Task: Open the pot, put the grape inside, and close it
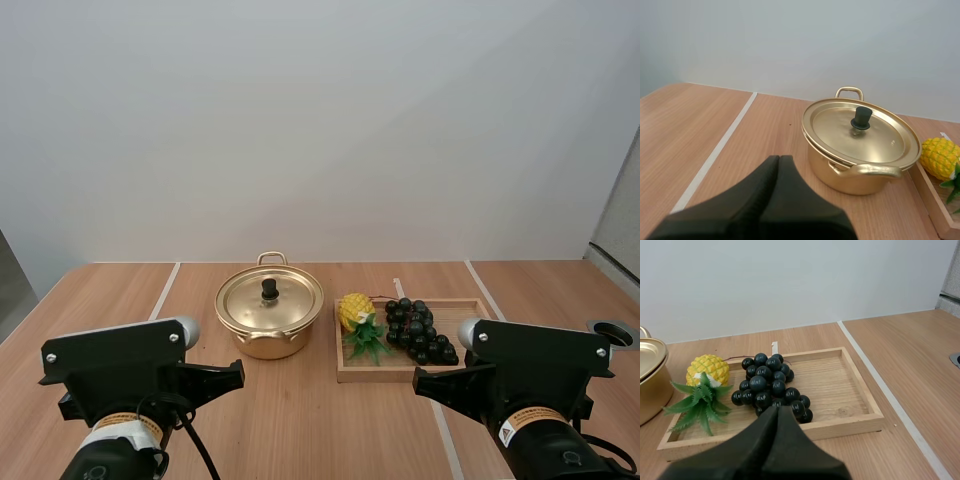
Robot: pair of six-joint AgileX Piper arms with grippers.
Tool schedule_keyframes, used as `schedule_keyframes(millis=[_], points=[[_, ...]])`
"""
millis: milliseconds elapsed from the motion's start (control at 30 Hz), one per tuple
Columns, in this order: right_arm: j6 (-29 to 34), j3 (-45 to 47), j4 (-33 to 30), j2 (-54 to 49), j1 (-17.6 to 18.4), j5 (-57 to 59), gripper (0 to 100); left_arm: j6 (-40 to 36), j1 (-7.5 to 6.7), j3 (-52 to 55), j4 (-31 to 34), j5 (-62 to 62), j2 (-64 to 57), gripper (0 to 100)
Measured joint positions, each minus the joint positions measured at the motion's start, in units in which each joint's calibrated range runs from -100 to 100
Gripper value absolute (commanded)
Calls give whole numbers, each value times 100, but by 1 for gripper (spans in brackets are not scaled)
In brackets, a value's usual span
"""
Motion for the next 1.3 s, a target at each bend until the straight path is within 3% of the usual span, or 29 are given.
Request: schedule_keyframes(millis=[133, 233, 1100, 1300], points=[[-1358, 11, 867, 0, 119, 0, 0, 0, 0, 0, 0, 0, 0, 0], [-1671, 11, 1070, 0, 133, 0, 0, 0, 0, 0, 0, 0, 0, 0], [-1792, 11, 1183, 0, 133, 0, 0, 0, 0, 0, 0, 0, 0, 0], [-1784, 11, 2019, 0, 133, 0, 0, 0, 0, 10, -317, -105, 0, 0]])
